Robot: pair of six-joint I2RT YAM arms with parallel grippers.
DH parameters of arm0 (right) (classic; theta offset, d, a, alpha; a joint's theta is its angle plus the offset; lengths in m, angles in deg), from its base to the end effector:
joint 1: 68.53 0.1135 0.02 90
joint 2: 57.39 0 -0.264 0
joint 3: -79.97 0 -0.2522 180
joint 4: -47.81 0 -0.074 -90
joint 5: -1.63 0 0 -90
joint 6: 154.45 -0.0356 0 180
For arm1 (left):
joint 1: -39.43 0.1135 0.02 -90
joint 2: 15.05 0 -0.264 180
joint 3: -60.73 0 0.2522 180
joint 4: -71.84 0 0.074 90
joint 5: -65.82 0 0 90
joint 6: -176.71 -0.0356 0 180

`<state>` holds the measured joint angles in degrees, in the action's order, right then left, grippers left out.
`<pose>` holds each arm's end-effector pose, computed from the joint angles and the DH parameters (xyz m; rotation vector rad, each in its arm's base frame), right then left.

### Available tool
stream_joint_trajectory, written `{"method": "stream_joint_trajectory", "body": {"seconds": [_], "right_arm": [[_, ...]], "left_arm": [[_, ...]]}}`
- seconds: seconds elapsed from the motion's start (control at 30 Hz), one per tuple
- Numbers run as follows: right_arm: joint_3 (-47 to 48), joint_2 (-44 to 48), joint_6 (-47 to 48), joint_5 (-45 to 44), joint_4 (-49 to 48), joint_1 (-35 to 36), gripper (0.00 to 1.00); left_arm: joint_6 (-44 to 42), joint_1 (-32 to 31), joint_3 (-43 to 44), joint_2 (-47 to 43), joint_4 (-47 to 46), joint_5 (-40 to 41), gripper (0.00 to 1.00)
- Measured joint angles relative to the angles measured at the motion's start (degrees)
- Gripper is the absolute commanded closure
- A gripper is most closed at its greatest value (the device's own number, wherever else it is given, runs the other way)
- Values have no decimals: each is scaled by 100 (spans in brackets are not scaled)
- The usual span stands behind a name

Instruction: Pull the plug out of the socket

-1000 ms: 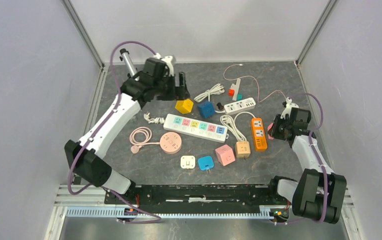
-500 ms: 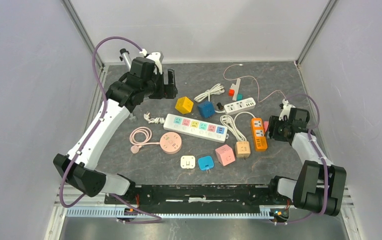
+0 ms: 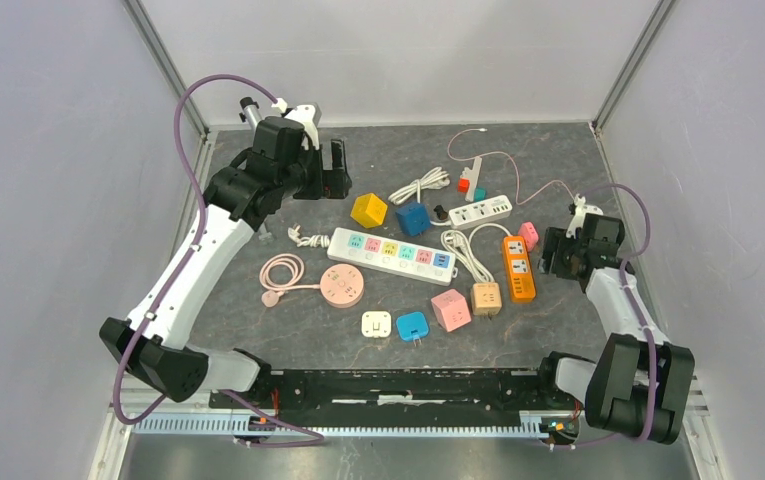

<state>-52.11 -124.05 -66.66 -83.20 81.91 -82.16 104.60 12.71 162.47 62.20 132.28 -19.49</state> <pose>0.2149 -0.0488 0.1876 0.3054 2.4691 0.0286 0.2513 -0.1232 0.4113 0.1245 2.2138 -0.3452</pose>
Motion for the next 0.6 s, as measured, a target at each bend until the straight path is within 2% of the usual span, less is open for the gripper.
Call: {"method": "stream_joint_trajectory", "body": {"seconds": [0.1,0.23,0.43,0.6], "right_arm": [[4,125,-92,164,-149,0,29],[94,107,-256,638,-575,2,39],[468,-656,-494,1222,-1178,2,46],[577,-1200,-544,1349,-1360,2,61]], "left_arm": [[0,4,0,-2,0,0,0],[2,33,0,-2,0,-4,0],[2,90,0,-15,37,-11,0],[11,153,0,-116,151,7,0]]}}
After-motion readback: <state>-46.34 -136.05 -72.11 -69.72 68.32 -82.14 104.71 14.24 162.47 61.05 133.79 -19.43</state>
